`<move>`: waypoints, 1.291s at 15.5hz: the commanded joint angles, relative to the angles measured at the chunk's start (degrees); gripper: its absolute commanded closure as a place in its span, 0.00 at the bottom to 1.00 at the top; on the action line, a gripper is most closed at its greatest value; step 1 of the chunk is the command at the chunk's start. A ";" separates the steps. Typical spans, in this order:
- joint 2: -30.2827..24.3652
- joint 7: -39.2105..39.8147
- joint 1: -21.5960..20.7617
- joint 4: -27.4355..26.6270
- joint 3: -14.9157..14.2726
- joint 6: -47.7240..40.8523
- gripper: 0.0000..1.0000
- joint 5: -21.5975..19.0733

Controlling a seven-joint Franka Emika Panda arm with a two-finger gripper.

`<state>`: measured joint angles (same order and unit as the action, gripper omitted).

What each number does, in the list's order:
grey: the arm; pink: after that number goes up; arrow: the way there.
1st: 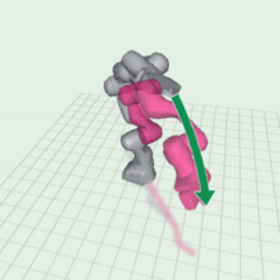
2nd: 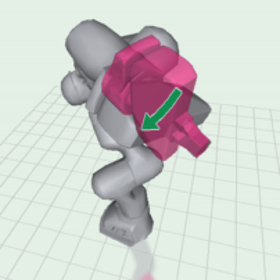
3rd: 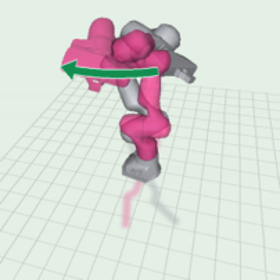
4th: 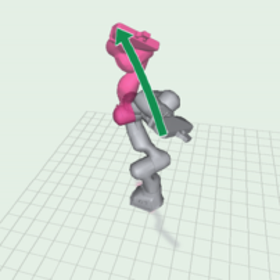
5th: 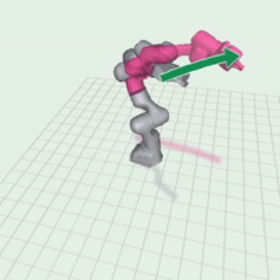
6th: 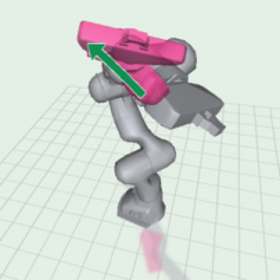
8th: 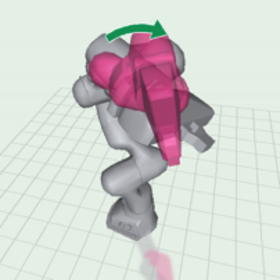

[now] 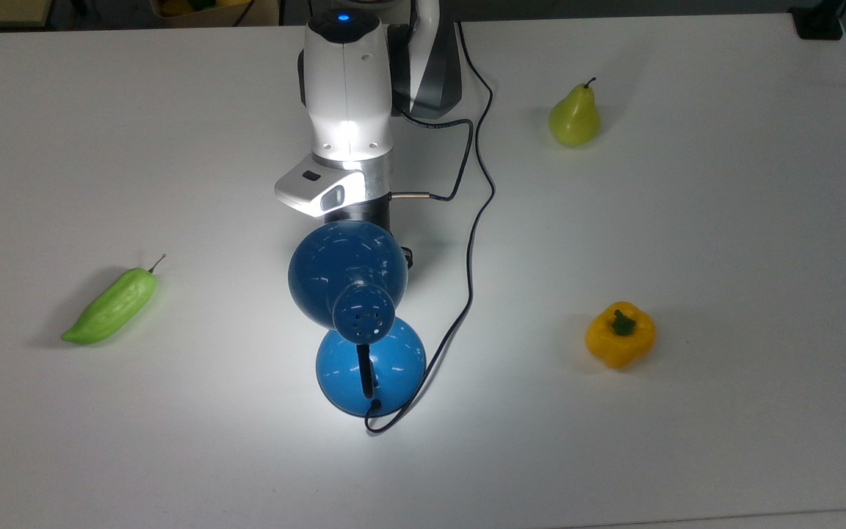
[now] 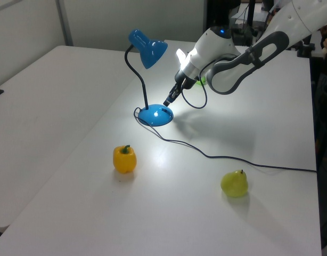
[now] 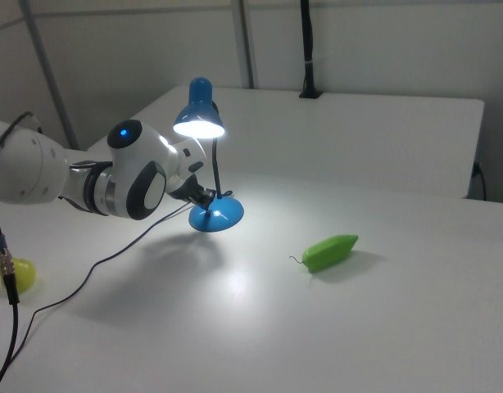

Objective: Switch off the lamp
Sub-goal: 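Press the switch on the blue lamp base with the gripper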

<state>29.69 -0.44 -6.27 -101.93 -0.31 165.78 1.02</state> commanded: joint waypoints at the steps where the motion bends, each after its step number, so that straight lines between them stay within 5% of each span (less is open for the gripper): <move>1: 1.60 -1.49 -0.41 1.55 -0.12 1.47 1.00 1.17; 20: 3.53 -1.05 0.20 0.33 -0.12 1.30 1.00 2.84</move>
<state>32.44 -0.44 -6.26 -100.01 -0.26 165.93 2.71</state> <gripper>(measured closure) 0.991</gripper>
